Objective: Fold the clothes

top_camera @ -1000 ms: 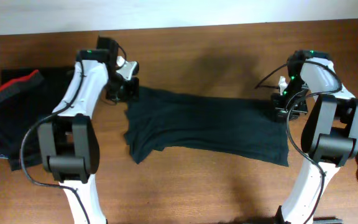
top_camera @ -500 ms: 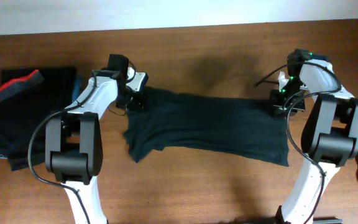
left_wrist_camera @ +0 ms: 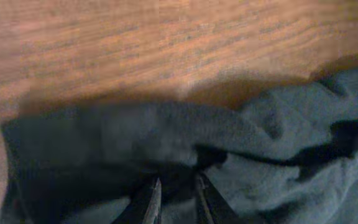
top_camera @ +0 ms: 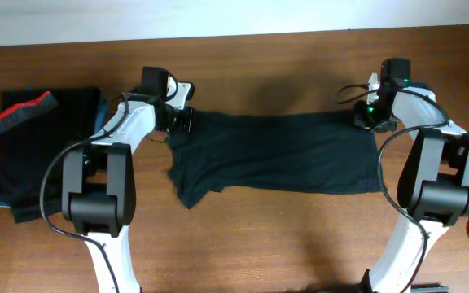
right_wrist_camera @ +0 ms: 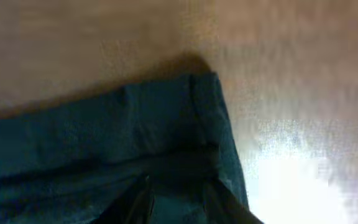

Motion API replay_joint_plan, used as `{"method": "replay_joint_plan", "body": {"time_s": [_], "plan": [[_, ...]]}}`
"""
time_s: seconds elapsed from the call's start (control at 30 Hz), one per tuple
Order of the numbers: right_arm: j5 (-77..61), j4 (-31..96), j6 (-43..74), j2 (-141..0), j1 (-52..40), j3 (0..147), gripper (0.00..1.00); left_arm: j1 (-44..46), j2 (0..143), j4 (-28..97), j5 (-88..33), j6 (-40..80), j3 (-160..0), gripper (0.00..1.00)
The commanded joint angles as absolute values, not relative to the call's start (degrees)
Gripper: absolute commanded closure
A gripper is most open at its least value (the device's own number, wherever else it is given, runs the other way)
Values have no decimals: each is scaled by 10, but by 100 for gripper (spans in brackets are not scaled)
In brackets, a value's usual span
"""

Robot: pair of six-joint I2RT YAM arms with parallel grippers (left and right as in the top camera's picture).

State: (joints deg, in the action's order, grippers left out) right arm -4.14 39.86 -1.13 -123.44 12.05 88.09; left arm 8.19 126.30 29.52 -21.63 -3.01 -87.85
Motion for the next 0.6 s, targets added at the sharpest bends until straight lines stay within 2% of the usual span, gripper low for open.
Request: {"method": "replay_joint_plan", "body": {"time_s": [0.0, 0.17, 0.4, 0.57], "plan": [[-45, 374, -10, -1271, 119, 861, 64, 81, 1312, 258, -131, -15, -868, 81], [-46, 346, -10, -1271, 119, 861, 63, 81, 1312, 171, -119, -3, -869, 80], [-46, 340, -3, -1271, 119, 861, 61, 81, 1313, 127, -115, 9, -869, 80], [-46, 333, 5, -1271, 119, 861, 57, 81, 1315, 51, -59, 9, -869, 80]]}}
